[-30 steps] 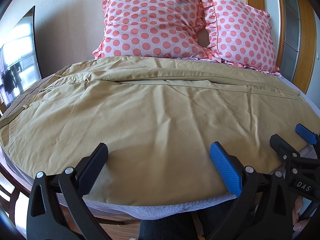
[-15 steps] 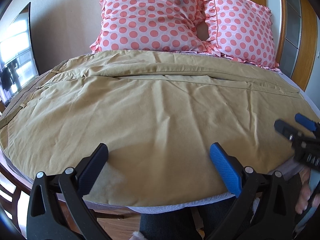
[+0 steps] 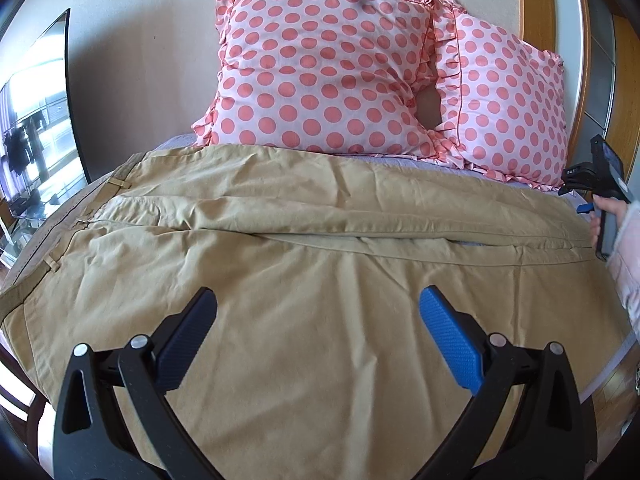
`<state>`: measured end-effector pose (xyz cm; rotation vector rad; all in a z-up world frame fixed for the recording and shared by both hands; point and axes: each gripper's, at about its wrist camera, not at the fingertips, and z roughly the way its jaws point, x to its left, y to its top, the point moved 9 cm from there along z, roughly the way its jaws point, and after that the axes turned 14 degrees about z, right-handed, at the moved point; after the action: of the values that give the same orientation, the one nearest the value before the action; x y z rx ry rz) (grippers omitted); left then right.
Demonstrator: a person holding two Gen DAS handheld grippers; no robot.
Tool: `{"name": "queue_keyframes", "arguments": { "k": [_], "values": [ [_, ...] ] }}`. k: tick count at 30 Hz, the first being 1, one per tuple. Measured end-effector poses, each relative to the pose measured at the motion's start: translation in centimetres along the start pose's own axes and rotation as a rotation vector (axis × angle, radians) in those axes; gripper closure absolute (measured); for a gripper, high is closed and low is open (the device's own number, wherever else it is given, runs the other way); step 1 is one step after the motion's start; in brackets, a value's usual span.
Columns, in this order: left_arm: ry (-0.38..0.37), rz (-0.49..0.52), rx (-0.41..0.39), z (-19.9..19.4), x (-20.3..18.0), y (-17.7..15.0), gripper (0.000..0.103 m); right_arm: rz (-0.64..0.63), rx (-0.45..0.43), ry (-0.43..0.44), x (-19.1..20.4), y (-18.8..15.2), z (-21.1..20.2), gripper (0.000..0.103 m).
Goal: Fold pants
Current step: 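Grasp the khaki pant leg hem with the right gripper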
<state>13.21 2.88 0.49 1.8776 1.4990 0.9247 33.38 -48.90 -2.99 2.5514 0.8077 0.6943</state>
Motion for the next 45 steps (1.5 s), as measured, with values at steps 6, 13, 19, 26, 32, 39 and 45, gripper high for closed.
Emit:
{"name": "queue_keyframes", "arguments": {
  "k": [6,13,19,26,32,39,45],
  "values": [
    [0.002,-0.004,0.014,1.3,1.0,0.0,0.002,0.061,-0.022,-0.143,1.3,3.2,5.2,0.040],
    [-0.067,-0.071,0.013,2.3,1.4,-0.4,0.002,-0.020,-0.107,-0.170,0.7,4.0,7.0,0.076],
    [-0.081,-0.125,-0.015,1.5,2.3,-0.8,0.002,0.134,-0.065,0.158,-2.4,4.2,4.0,0.099],
    [-0.048,-0.165,-0.105,0.3,3.9,-0.2,0.002,0.251,-0.043,0.448,-12.0,-4.9,-8.0,0.099],
    [-0.109,-0.202,-0.136,0.4,4.4,1.7,0.002,0.350,0.096,0.429,-16.8,-11.0,-9.6,0.093],
    [-0.182,-0.329,-0.173,0.0,6.3,2.3,0.002,0.366,0.067,0.441,-14.8,-9.7,-9.6,0.061],
    [-0.211,-0.408,-0.134,1.9,9.3,3.4,0.002,0.398,0.056,0.576,-14.7,-8.5,-9.0,0.101]
  ]
}}
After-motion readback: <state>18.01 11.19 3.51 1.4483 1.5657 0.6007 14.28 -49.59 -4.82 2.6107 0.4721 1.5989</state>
